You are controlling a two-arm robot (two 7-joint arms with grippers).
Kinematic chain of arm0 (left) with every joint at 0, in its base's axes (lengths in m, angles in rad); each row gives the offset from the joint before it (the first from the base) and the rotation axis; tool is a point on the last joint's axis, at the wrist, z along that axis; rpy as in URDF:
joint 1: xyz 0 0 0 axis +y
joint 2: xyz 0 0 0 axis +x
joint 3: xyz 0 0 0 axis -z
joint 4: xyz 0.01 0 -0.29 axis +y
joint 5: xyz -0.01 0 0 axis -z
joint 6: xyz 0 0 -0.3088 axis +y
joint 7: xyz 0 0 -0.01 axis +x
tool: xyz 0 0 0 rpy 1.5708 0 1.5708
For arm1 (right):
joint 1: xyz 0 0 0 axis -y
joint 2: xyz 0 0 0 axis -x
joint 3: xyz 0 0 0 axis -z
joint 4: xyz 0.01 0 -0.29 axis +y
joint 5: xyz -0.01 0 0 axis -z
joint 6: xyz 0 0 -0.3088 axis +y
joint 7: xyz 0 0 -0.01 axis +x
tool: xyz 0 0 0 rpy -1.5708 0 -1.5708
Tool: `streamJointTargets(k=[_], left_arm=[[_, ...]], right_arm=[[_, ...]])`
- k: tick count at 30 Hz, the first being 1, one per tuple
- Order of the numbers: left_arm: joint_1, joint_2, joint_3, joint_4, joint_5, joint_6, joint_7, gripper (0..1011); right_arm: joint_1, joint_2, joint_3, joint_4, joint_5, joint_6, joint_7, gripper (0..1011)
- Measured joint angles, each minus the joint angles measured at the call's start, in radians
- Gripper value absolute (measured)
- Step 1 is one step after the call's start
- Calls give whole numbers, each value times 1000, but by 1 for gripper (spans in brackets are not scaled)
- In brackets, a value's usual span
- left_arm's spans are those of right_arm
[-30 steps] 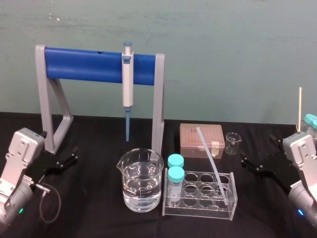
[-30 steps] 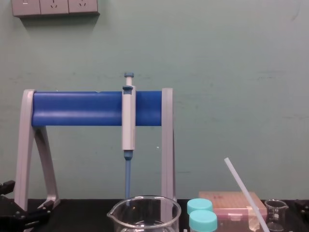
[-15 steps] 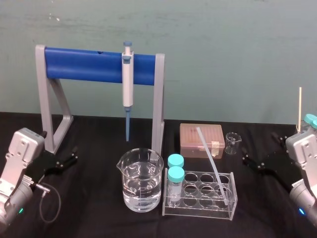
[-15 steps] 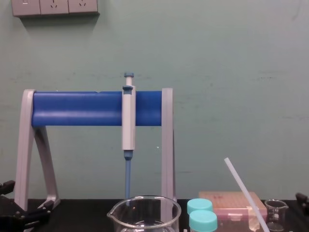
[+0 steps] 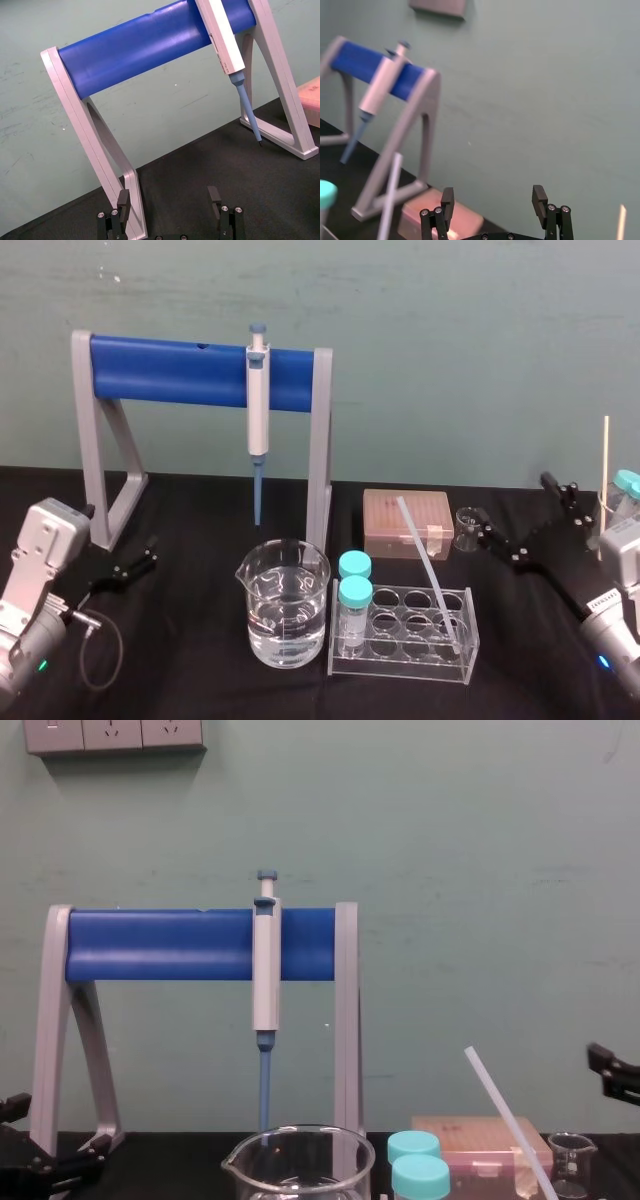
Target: Pick up the stirring rod with one hand, then place it down.
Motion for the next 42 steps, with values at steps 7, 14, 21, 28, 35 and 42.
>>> streamJointTargets(k=[7, 14, 21, 28, 35, 42], left_arm=[[0, 0, 0, 0, 0, 0, 0, 1000], [0, 0, 0, 0, 0, 0, 0, 1000], [0, 0, 0, 0, 0, 0, 0, 1000], [0, 0, 0, 0, 0, 0, 0, 1000], [0, 0, 0, 0, 0, 0, 0, 1000], [0, 0, 0, 0, 0, 0, 0, 1000]], right_arm=[[34, -15, -31, 4, -29, -93, 91, 1003], [79, -42, -55, 38, 17, -121, 193, 1003], [118, -75, -63, 85, 94, -89, 290, 1003], [148, -102, -62, 126, 132, -32, 343, 1003], [177, -120, -64, 164, 156, 31, 397, 1003], [205, -141, -58, 208, 183, 77, 455, 1003]])
